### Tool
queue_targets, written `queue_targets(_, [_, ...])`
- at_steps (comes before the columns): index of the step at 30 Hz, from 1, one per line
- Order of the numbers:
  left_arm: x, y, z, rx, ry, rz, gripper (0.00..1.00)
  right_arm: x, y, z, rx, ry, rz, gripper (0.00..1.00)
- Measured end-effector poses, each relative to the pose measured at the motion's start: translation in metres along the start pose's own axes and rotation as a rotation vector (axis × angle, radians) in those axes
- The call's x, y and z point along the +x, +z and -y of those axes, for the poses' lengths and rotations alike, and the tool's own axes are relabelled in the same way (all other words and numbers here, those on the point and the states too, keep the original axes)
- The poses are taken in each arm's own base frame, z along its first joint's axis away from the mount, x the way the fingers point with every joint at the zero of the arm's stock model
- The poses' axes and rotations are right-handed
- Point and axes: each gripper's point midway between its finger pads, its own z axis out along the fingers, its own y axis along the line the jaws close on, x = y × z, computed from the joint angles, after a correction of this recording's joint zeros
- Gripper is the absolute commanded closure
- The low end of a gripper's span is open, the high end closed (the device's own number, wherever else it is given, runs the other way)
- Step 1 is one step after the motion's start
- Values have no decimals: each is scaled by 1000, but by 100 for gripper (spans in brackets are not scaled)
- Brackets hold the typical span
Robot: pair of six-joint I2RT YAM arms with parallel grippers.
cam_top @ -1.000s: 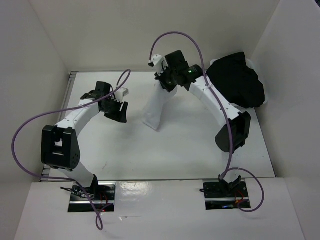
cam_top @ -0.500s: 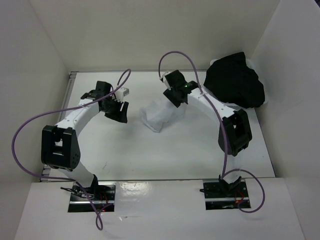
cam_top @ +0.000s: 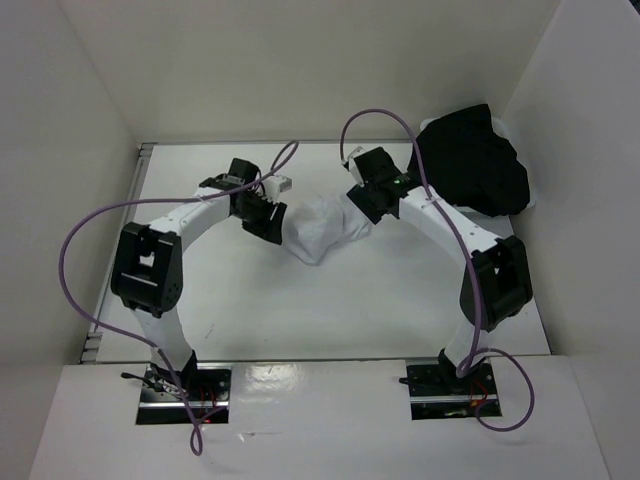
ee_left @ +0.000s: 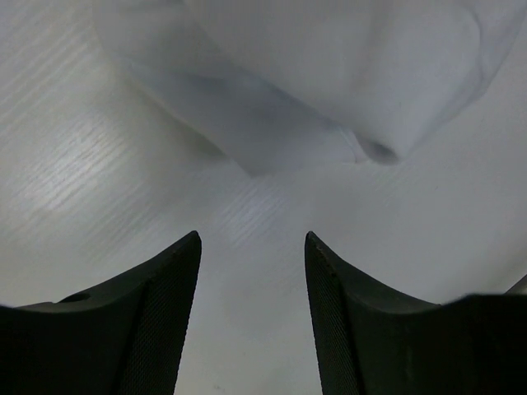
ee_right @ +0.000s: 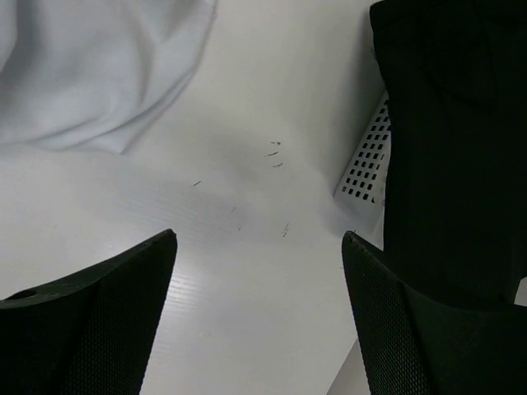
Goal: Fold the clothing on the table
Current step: Flatten the skirt out
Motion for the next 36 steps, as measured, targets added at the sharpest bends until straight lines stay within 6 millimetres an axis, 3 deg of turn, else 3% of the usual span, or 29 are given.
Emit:
queue_targets(5, [-19,30,-3,82,-40,0,45,5,-4,-4,-42,-8,11,15])
queue_targets(9, [-7,50,-1,138,-90,-48,45,9,-3,-9,-60,-18,3,15])
queue_targets(13, [-2,54,4,174,-111,-65,47,8,-3,-11,-72,-21,8,15])
queue_targets(19, [2,55,9,196,-136,-72,73,7,-3,-13,-81,-21,11,15])
queue_targets(25, [-3,64,6,206,-145,-77,83,6,-3,-16,-98,-21,17,15])
queue_targets(28, [0,74,3,213,-164,-93,100,6,-3,-16,-102,-21,18,15])
queue_targets(30, [2,76,3,214,-179,-104,100,7,-3,-16,-101,-21,17,15])
queue_targets(33, [-12,72,-1,190,-168,-76,100,11,-1,-19,-106,-27,5,15])
queue_targets(36, [-47,61,-7,156,-128,-3,100,16,1,-22,-111,-33,-8,15])
